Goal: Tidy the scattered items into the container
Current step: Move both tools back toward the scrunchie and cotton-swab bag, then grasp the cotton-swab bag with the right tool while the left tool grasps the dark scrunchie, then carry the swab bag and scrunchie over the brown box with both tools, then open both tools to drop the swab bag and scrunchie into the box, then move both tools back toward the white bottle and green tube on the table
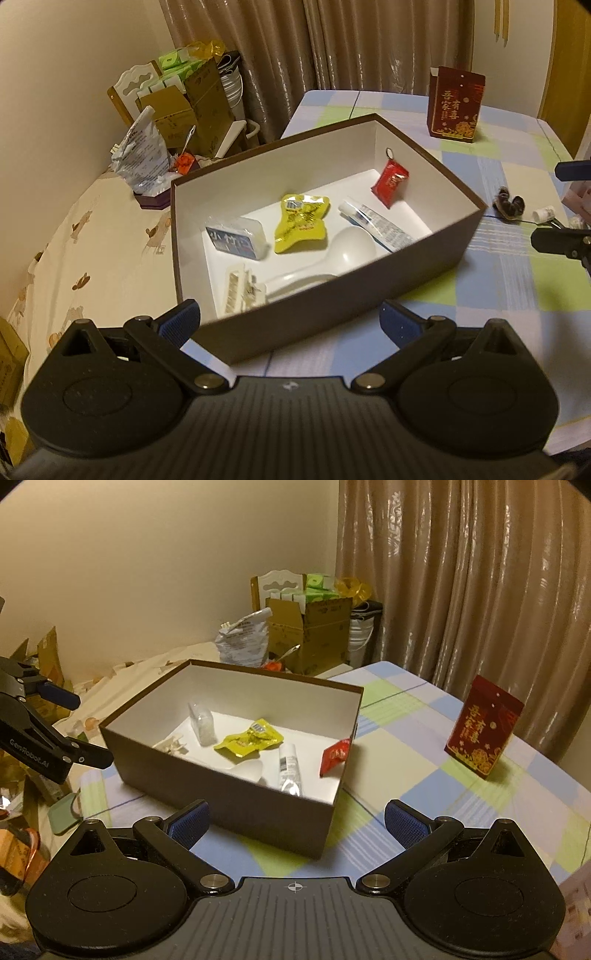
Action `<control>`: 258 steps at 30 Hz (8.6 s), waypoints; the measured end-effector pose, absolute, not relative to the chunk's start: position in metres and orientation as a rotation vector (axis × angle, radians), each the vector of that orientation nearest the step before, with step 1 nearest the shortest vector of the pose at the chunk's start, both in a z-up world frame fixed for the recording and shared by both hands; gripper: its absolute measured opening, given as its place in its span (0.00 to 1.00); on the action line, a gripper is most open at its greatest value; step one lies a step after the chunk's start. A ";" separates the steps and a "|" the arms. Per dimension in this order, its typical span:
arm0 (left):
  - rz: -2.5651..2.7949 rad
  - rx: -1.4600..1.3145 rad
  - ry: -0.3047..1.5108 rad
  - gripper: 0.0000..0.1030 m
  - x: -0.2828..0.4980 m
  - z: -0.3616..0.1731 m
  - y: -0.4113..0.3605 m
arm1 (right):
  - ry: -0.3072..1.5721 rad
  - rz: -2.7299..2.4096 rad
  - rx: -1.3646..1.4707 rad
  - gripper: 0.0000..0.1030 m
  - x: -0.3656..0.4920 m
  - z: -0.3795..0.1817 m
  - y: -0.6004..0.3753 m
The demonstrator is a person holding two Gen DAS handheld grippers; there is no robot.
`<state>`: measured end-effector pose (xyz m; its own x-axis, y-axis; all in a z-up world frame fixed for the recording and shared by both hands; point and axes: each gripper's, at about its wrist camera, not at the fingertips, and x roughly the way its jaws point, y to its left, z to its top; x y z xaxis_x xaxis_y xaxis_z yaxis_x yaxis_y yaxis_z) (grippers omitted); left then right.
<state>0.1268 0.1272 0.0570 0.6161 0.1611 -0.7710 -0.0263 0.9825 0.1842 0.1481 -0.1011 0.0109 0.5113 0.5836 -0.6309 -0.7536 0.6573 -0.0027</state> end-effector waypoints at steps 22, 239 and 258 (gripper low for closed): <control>-0.043 0.100 0.921 0.99 0.103 0.041 0.050 | 0.802 0.644 -0.206 1.00 0.117 -0.008 -0.217; 0.020 0.030 0.928 0.95 0.146 0.049 0.157 | 0.730 0.836 -0.351 1.00 0.173 0.001 -0.048; 0.065 0.031 0.898 0.96 0.085 0.061 0.116 | 0.697 0.881 -0.321 1.00 0.119 0.014 -0.099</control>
